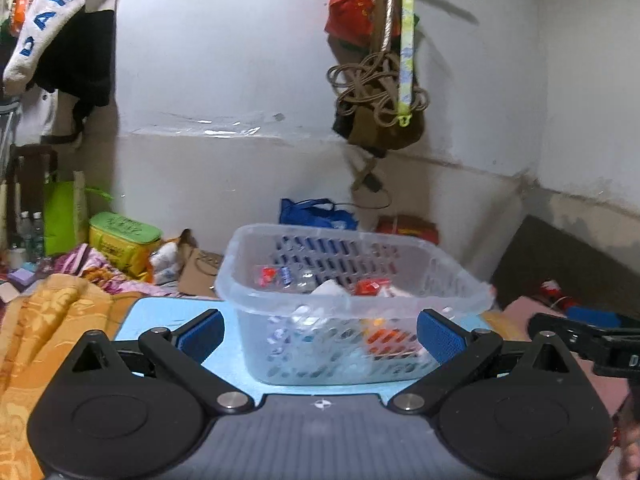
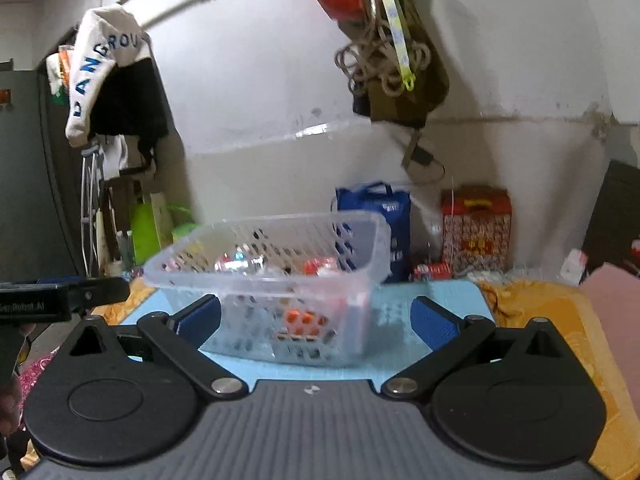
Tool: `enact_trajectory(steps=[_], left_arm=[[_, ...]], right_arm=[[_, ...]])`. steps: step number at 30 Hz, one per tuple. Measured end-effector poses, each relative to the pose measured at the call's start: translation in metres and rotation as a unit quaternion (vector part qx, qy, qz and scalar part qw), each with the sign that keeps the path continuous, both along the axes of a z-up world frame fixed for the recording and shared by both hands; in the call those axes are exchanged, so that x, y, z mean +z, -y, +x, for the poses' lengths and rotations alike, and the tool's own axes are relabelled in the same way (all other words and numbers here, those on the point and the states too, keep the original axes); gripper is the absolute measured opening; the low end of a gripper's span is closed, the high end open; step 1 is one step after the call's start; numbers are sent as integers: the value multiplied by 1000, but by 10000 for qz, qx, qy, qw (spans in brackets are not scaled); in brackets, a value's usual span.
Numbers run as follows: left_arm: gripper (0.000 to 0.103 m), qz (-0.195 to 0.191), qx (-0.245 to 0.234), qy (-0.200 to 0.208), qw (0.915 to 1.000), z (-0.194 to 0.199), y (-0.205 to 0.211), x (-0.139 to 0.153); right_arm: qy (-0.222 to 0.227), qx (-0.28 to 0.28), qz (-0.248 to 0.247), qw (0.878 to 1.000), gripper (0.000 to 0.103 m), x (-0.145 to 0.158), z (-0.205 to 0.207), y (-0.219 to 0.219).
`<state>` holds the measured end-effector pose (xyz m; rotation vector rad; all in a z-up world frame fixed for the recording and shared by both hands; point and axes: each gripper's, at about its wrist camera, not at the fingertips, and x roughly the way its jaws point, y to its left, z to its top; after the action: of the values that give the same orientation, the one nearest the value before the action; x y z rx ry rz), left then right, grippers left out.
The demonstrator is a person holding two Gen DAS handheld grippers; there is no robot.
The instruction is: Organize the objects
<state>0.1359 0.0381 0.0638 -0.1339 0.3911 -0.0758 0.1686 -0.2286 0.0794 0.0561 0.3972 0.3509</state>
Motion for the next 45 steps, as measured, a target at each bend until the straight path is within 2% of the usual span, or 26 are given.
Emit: enact_trajectory(steps=[3,6,12,21,45], left_arm=[[103,7,-2,-151,9999,4,0,-5],[103,106,-17,-196,9997,7,3,-10],[103,339,54,-257,9991,7,11,-17],[103,462,133,-237,9986,2,15,-18],[103,638,247,-143,9976,-1,21,-16]], right_arm=[[-124,-146,-117,9997,103,-2,3,1],[-57,-126,-407,9991,103,-4,2,-6],[37,-93,-492,9987,103,-7,-5,-11],[-59,-197,-239,9995,103,-12,0,-2],[3,-161,-397,9991,103,-14,-3,-9]])
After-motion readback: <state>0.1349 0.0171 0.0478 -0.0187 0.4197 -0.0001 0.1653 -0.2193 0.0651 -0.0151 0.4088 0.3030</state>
